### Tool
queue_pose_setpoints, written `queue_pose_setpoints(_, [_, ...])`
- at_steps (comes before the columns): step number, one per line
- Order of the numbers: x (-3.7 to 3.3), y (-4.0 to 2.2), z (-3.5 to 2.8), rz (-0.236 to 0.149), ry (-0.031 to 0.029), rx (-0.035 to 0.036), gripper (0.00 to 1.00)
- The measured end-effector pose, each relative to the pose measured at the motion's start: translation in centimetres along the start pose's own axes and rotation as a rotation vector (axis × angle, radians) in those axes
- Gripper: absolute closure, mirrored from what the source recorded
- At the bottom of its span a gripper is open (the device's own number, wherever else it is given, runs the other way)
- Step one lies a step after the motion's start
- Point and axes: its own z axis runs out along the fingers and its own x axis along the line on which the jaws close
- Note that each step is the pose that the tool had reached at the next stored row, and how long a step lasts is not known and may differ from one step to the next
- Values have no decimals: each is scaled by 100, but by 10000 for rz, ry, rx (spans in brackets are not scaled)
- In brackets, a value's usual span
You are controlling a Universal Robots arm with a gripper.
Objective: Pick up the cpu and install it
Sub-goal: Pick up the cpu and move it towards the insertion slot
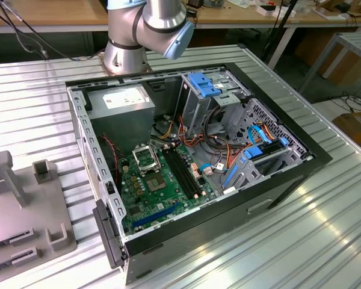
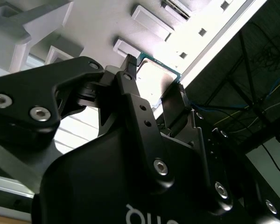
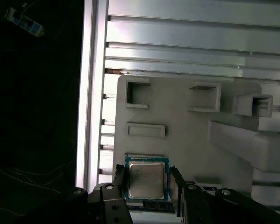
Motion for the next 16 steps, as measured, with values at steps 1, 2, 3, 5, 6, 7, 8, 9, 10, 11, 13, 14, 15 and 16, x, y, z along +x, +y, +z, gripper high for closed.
queue_pose_setpoints(1, [0, 0, -6, 0, -2, -1, 53])
queue_pose_setpoints(2, [1, 0, -14, 1, -3, -2, 53])
queue_pose_setpoints(3, [1, 0, -24, 0, -2, -2, 53])
queue_pose_setpoints(5, [2, 0, -47, 0, -3, -2, 53])
queue_pose_setpoints(6, [2, 0, -57, 0, -3, -1, 53])
queue_pose_setpoints(7, [3, -1, -75, 0, -3, -2, 53])
queue_pose_setpoints(8, [4, -1, -97, 0, -3, -2, 53])
queue_pose_setpoints(9, [4, -1, -107, 0, -4, -2, 53])
queue_pose_setpoints(10, [5, -1, -119, 0, -3, -2, 53])
queue_pose_setpoints(11, [6, -1, -132, 0, -3, -1, 53])
queue_pose_setpoints(13, [7, -1, -155, 0, -4, -2, 53])
queue_pose_setpoints(14, [7, -1, -166, 0, -3, -2, 53])
queue_pose_setpoints(15, [7, -1, -175, 1, -4, -2, 53])
queue_pose_setpoints(16, [8, -1, -186, 0, -4, -2, 53])
